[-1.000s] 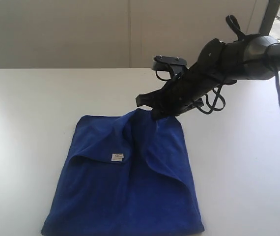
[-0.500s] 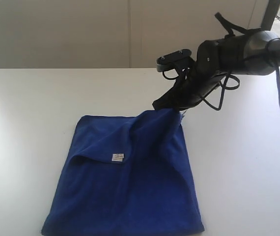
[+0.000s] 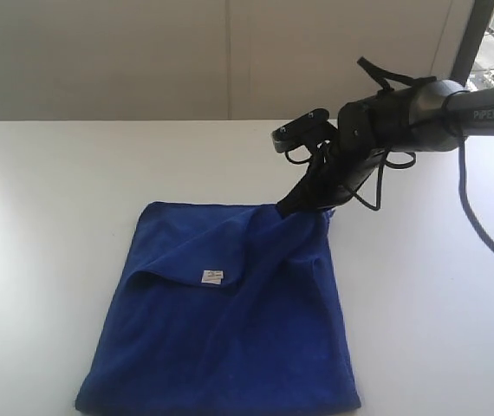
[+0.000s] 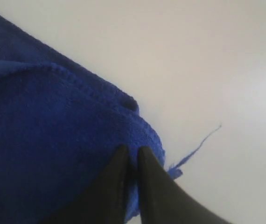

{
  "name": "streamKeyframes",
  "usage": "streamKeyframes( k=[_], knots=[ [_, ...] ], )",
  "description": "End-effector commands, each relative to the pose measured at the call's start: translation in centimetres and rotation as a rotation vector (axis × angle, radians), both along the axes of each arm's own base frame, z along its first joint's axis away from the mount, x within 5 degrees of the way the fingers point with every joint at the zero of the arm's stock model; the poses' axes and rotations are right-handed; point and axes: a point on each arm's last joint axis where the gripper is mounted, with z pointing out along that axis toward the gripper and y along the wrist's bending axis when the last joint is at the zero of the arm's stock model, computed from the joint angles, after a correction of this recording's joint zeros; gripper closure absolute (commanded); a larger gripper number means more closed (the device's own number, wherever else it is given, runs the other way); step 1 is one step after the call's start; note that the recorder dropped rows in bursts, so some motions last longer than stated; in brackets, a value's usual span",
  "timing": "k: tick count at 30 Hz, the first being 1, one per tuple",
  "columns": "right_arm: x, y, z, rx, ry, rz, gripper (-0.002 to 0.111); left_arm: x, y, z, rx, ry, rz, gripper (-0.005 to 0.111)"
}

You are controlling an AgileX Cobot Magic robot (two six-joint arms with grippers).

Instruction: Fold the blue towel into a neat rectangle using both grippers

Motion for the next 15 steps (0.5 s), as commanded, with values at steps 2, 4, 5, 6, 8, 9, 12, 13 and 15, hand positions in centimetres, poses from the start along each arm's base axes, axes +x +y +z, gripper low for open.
streamKeyframes(
  k=[2,4,5,6,8,9,12,13,15],
  knots=[
    [0.1,-0.2,0.2,-0.008,-0.012,0.005,0.070,-0.3,-0.1,0.1,-0.007,0.001,-0.004,0.107],
    [0.1,-0.2,0.7,-0.006,-0.021,0.004,0.057,-0.3,-0.1,0.1,-0.007,0.001,-0.004,0.107],
    [0.1,-0.2,1.1,-0.005,-0.029,0.004,0.054,-0.3,-0.1,0.1,-0.007,0.001,-0.004,0.107],
    [0.0,-0.2,1.6,-0.001,-0.038,0.002,0.052,-0.3,-0.1,0.1,-0.007,0.001,-0.004,0.107],
    [-0.2,-0.3,2.9,0.006,-0.060,-0.004,0.051,-0.3,-0.1,0.1,-0.007,0.001,-0.004,0.107],
    [-0.4,-0.3,3.6,0.011,-0.066,-0.006,0.051,-0.3,-0.1,0.1,-0.007,0.001,-0.004,0.107],
    [-1.3,-0.4,5.6,0.030,-0.048,-0.031,0.055,-0.3,-0.1,0.1,-0.007,0.001,-0.004,0.107],
    [-1.6,-0.5,6.0,0.029,-0.032,-0.035,0.060,-0.3,-0.1,0.1,-0.007,0.001,-0.004,0.107],
    [-2.2,-0.7,6.6,0.024,0.000,-0.044,0.072,-0.3,-0.1,0.1,-0.007,0.001,-0.004,0.107]
  ],
)
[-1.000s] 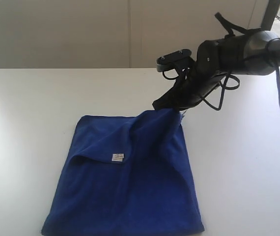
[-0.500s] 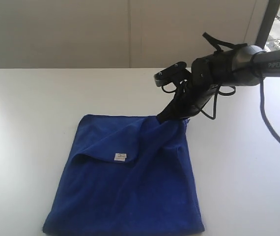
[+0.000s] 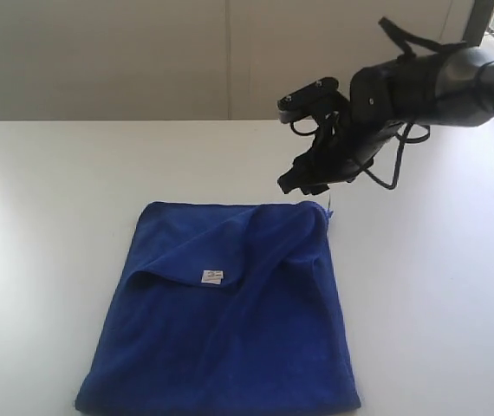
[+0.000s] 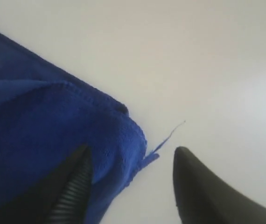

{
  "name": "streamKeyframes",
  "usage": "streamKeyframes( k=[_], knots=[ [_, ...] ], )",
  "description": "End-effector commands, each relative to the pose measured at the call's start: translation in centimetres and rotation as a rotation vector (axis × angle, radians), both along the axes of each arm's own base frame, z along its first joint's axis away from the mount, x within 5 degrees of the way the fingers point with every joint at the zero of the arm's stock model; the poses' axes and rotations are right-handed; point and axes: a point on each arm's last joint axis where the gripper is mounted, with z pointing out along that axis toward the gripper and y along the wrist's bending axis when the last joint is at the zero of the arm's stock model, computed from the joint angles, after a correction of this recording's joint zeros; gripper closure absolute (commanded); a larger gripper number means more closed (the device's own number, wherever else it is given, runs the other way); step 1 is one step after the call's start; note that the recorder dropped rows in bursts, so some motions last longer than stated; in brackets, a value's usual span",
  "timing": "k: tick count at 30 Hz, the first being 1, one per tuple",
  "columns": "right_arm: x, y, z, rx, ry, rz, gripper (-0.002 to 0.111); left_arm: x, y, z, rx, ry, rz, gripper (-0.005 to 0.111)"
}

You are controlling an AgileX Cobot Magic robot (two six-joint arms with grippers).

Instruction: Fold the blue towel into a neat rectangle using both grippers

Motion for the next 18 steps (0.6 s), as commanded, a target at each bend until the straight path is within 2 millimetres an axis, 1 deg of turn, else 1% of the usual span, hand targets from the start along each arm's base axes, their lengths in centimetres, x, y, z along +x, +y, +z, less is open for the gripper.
streamKeyframes(
  k=[1,2,3,4,5,7,9,12,14,18],
  knots=[
    [-1.3,-0.4,1.9,0.010,0.062,-0.040,0.079,-0.3,-0.1,0.1,-0.007,0.001,-0.004,0.107],
    [-1.5,-0.4,2.0,0.022,0.071,-0.047,0.086,-0.3,-0.1,0.1,-0.007,0.001,-0.004,0.107],
    [-1.6,-0.2,2.0,0.052,0.081,-0.059,0.099,-0.3,-0.1,0.1,-0.007,0.001,-0.004,0.107],
    [-1.7,-0.1,1.9,0.074,0.091,-0.067,0.105,-0.3,-0.1,0.1,-0.007,0.001,-0.004,0.107],
    [-1.9,0.1,1.5,0.112,0.108,-0.082,0.108,-0.3,-0.1,0.1,-0.007,0.001,-0.004,0.107],
    [-2.5,0.6,0.5,0.179,0.144,-0.092,0.108,-0.3,-0.1,0.1,-0.007,0.001,-0.004,0.107],
    [-3.1,0.8,-0.5,0.210,0.169,-0.080,0.108,-0.3,-0.1,0.1,-0.007,0.001,-0.004,0.107],
    [-3.4,0.8,-1.0,0.207,0.184,-0.082,0.108,-0.3,-0.1,0.1,-0.007,0.001,-0.004,0.107],
    [-3.5,0.8,-0.7,0.223,0.184,-0.088,0.108,-0.1,0.0,0.2,-0.001,-0.025,0.005,0.107],
    [-3.9,1.1,0.1,0.273,0.185,-0.106,0.108,-0.1,0.0,0.2,-0.001,-0.022,0.005,0.107]
  ],
)
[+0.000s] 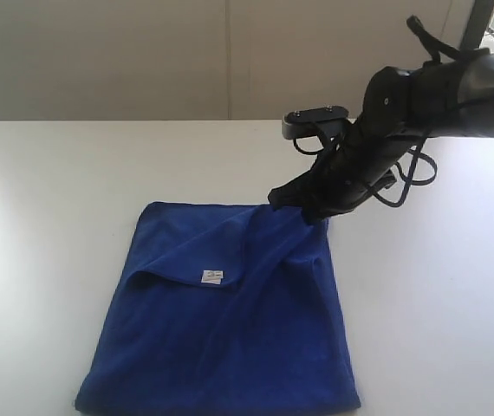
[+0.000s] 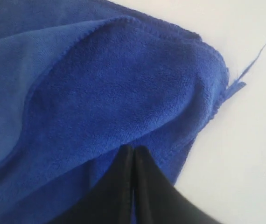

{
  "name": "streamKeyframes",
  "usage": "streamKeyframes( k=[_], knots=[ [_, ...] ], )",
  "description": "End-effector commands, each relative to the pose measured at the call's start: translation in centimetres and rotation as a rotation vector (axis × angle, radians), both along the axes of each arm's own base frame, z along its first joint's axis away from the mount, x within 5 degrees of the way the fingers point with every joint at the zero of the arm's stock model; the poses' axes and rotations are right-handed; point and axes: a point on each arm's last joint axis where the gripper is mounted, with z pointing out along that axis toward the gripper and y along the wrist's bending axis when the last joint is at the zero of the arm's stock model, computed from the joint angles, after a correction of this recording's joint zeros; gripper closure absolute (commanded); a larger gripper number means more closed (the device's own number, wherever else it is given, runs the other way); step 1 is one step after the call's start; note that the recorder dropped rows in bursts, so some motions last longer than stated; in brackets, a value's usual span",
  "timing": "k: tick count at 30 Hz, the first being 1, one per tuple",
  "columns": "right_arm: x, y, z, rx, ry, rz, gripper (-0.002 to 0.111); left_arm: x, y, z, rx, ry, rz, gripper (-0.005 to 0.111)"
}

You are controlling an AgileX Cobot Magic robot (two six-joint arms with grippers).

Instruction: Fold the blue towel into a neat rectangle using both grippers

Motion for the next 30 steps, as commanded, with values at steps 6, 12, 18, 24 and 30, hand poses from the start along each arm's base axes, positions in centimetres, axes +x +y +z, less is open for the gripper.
streamKeyframes(
  k=[6,12,18,24,30],
  knots=[
    [-0.9,0.6,2.0,0.100,-0.008,0.017,0.108,-0.2,-0.1,0.1,-0.004,-0.010,0.000,0.107],
    [-1.1,0.8,2.0,0.124,0.015,0.027,0.108,-0.1,0.0,0.2,-0.002,-0.021,0.004,0.107],
    [-1.2,0.8,2.0,0.123,0.026,0.033,0.108,0.0,0.0,0.2,-0.008,-0.023,0.006,0.107],
    [-1.0,0.8,2.0,0.124,0.011,0.028,0.108,0.8,-1.6,-1.3,-0.131,0.060,-0.148,0.107],
    [-1.0,0.8,2.0,0.124,0.004,0.024,0.108,3.6,-5.3,-3.9,-0.151,0.091,-0.270,0.107]
  ],
)
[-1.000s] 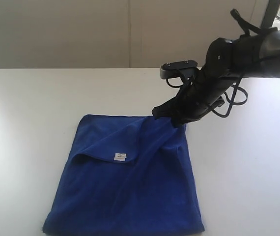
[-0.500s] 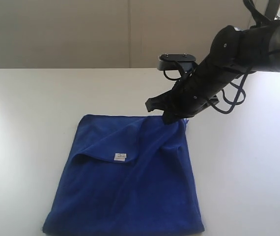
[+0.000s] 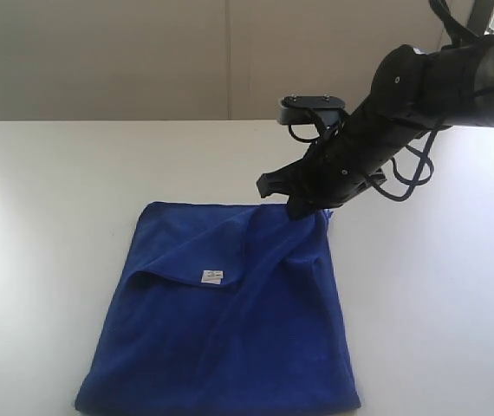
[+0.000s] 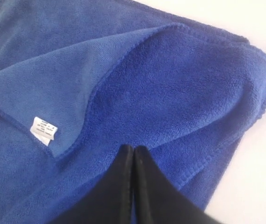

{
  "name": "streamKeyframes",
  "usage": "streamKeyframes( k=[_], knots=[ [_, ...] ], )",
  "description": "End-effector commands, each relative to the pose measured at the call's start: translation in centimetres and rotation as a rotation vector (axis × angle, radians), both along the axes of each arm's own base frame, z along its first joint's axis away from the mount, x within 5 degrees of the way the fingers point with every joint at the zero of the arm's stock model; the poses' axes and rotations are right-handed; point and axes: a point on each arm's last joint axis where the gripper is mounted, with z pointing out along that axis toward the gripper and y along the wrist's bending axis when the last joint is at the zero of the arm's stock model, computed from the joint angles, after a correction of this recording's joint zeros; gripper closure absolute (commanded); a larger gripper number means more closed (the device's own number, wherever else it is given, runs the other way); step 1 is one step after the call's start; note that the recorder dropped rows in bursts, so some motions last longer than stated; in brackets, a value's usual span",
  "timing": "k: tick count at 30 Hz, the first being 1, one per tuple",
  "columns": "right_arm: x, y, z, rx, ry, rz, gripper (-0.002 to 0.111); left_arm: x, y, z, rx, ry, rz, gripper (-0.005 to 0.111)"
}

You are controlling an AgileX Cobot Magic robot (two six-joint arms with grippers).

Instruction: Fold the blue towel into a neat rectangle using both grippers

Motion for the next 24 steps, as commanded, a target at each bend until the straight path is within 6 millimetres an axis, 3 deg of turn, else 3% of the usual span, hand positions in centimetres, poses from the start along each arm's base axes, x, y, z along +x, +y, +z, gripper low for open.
streamKeyframes(
  k=[1,10,19,24],
  knots=[
    [-0.1,-0.1,0.2,0.002,-0.014,0.001,0.108,1.8,-3.4,-1.8,-0.013,-0.003,-0.098,0.107],
    [-0.1,-0.1,0.2,0.002,-0.014,-0.001,0.108,5.6,-11.1,-3.9,0.040,-0.041,-0.289,0.107],
    [-0.1,-0.3,0.2,0.021,0.020,-0.073,0.108,9.4,-16.1,-4.4,0.148,-0.029,-0.478,0.107],
    [-0.2,-0.6,0.0,0.000,0.046,-0.111,0.108,9.8,-18.8,-5.8,0.193,0.013,-0.578,0.107]
  ],
)
